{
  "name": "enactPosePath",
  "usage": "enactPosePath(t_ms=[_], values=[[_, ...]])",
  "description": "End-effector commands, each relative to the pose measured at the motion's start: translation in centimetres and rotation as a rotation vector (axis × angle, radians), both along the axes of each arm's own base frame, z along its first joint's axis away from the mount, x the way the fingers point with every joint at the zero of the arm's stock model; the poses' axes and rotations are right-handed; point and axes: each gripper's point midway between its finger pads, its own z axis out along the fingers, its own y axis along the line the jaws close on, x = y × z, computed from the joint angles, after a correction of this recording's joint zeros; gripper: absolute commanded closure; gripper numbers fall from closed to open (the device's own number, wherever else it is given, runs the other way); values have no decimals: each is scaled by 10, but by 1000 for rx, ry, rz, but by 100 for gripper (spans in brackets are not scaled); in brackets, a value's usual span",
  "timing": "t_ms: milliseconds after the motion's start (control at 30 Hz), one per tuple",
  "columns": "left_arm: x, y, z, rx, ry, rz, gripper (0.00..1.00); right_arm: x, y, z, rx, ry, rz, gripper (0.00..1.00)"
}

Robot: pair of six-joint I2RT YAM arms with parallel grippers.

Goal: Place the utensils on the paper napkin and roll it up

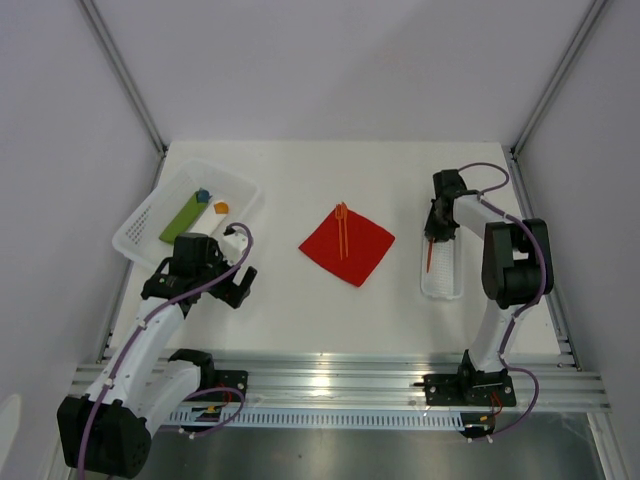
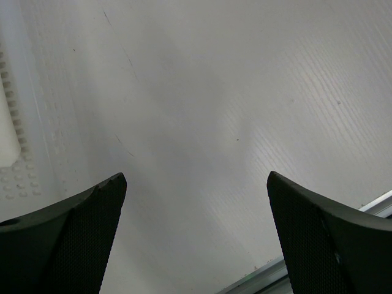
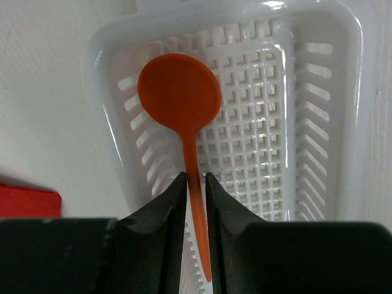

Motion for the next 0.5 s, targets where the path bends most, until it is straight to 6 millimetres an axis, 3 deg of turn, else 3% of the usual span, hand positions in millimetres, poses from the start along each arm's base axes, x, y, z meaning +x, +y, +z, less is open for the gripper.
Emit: enactPosePath(t_ms=[0, 233, 467], values=[[4, -2, 2, -7, -15, 2, 0, 5, -6, -2, 2, -21, -4, 78], [4, -2, 2, -6, -12, 2, 1, -1, -7, -12, 7, 4, 6, 87], [4, -2, 3, -7, -17, 2, 0, 4, -18, 21, -57, -53, 26, 99]])
